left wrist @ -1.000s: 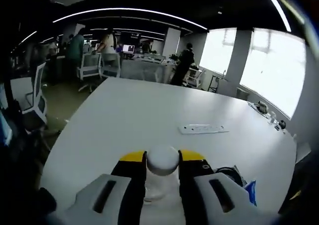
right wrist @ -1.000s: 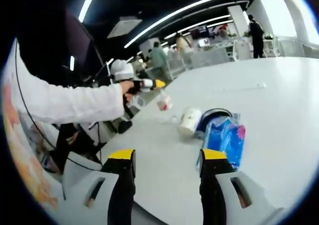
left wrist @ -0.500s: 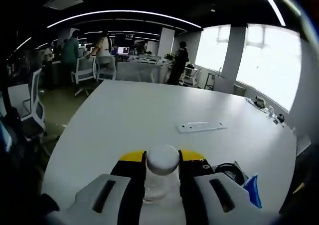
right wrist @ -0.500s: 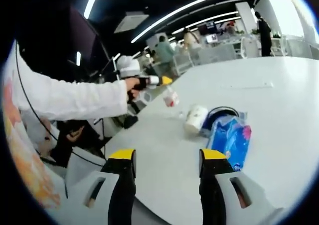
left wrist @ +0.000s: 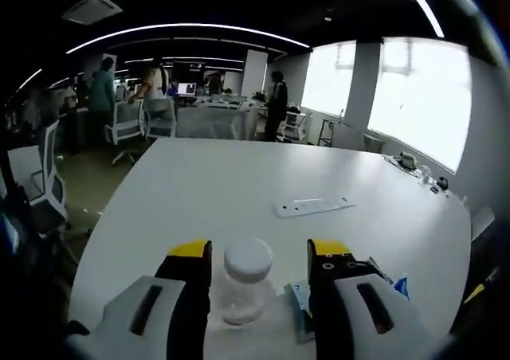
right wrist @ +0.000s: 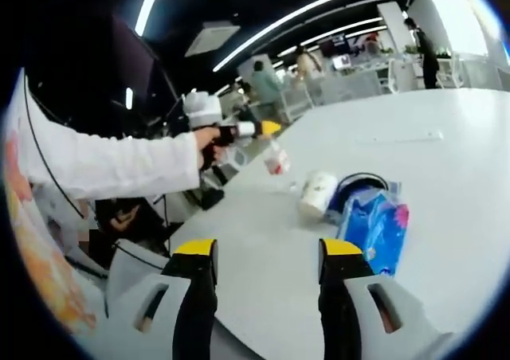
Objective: Arrange the tabletop items into an orderly group along one side of the table until the central work area is clear of visible clutter.
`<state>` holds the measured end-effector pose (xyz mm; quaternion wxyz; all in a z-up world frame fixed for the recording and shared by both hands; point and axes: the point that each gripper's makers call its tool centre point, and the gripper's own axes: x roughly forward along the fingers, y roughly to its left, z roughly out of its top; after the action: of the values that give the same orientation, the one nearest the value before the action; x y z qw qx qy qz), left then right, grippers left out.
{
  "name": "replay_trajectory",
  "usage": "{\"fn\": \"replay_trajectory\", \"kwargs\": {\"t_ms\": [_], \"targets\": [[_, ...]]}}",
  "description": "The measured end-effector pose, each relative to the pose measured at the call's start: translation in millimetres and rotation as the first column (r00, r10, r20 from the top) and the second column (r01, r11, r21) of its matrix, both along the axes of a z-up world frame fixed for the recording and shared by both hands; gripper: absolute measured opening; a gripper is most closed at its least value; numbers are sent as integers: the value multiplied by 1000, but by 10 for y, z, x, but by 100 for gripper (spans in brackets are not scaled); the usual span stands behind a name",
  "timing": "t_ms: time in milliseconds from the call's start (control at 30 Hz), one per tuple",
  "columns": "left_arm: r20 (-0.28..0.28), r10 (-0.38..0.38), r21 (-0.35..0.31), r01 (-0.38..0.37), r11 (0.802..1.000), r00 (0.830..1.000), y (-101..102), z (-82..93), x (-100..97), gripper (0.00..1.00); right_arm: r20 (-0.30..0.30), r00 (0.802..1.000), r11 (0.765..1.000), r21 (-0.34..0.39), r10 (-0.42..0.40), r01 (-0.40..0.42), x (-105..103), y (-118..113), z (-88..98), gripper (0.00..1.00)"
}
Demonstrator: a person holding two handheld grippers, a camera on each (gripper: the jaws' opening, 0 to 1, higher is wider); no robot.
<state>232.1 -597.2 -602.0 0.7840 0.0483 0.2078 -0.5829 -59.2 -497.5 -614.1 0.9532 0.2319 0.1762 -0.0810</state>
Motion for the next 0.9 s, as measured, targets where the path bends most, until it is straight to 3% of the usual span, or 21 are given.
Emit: {"fn": "replay_trajectory", "kwargs": {"t_ms": [67,367,567,733,900], "targets": [[10,-7,-3,7,1000,1000,-5,28,-13,55,4,1000,1000,0,-4,4,-12,-4,2,49],[16,5,-12,-5,1000,1000,51,99,-49,100,25,999,999,0,-34,34,-117,-38,30,50],[11,-24,6,24,1000,1000,192,160,-172,100,34,998,998,-1,-55,55,-217,-39,46,52],[-49,-37,22,38,999,998,356,170,-312,100,39,997,998,-5,-61,61,-283,-5,66,55],[-43,-89,14,90,996,995,554,236,-537,100,52,996,998,8,-67,67,-348,49,92,59]]}}
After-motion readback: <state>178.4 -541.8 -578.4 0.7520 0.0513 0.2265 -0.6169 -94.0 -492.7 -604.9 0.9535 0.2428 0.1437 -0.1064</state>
